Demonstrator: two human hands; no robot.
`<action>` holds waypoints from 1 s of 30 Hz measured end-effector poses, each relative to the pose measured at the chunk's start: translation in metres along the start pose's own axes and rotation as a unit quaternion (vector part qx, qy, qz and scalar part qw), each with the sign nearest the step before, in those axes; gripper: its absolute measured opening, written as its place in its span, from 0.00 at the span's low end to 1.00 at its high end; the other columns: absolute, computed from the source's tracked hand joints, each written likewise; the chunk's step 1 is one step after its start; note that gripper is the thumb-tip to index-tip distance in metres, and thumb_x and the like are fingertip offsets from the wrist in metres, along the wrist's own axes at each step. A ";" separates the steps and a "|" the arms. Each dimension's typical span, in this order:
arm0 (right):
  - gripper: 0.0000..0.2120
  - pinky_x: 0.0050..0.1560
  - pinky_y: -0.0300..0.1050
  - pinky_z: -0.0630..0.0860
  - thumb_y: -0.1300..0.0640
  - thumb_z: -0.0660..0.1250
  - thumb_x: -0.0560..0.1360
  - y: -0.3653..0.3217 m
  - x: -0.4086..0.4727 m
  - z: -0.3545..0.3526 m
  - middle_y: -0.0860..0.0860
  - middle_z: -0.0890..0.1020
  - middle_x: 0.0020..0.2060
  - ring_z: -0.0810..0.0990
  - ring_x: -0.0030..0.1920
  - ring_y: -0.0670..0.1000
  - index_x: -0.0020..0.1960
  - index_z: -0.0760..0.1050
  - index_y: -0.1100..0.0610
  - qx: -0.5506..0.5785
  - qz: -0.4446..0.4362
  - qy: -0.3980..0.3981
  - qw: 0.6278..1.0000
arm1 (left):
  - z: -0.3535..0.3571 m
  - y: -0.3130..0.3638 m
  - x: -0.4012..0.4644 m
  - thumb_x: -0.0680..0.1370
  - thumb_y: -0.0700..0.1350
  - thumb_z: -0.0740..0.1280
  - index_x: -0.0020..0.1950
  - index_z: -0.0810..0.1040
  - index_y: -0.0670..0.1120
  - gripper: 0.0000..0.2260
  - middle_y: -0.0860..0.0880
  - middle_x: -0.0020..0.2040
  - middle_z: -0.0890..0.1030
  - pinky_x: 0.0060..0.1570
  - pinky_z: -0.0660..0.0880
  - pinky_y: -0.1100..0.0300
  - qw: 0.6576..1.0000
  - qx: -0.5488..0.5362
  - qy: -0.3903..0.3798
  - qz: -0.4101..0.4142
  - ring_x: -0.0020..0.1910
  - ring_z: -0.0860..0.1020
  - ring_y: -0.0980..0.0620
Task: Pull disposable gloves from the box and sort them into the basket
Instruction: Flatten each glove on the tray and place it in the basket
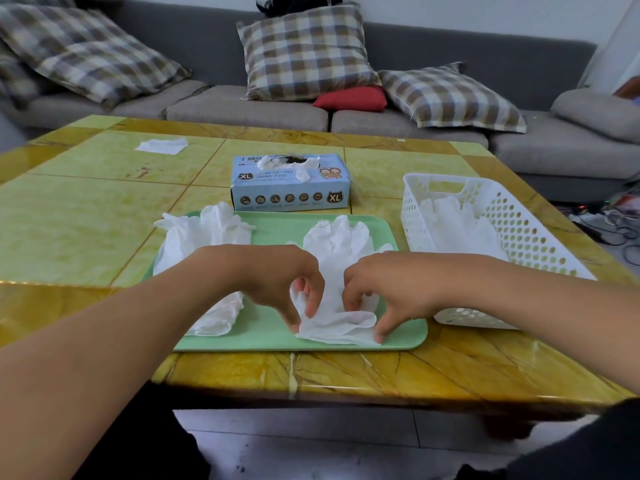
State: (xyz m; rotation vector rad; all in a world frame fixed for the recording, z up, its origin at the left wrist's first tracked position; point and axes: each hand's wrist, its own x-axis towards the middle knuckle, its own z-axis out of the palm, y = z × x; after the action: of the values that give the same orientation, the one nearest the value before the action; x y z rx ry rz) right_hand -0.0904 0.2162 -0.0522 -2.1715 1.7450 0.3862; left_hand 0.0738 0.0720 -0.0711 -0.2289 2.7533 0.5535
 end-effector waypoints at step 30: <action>0.22 0.47 0.50 0.77 0.39 0.78 0.67 -0.006 -0.006 -0.013 0.51 0.82 0.45 0.80 0.45 0.51 0.49 0.77 0.53 0.202 0.075 0.116 0.970 | -0.017 0.003 -0.012 0.80 0.52 0.68 0.48 0.81 0.46 0.10 0.47 0.44 0.77 0.51 0.69 0.51 0.942 -0.299 0.145 0.042 0.45 0.72 0.50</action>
State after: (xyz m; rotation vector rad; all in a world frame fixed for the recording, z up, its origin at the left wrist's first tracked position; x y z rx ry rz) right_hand -0.0855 0.2170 -0.0375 -1.8566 1.9150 -0.1896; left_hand 0.0799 0.0691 -0.0509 -0.3556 2.7914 1.4846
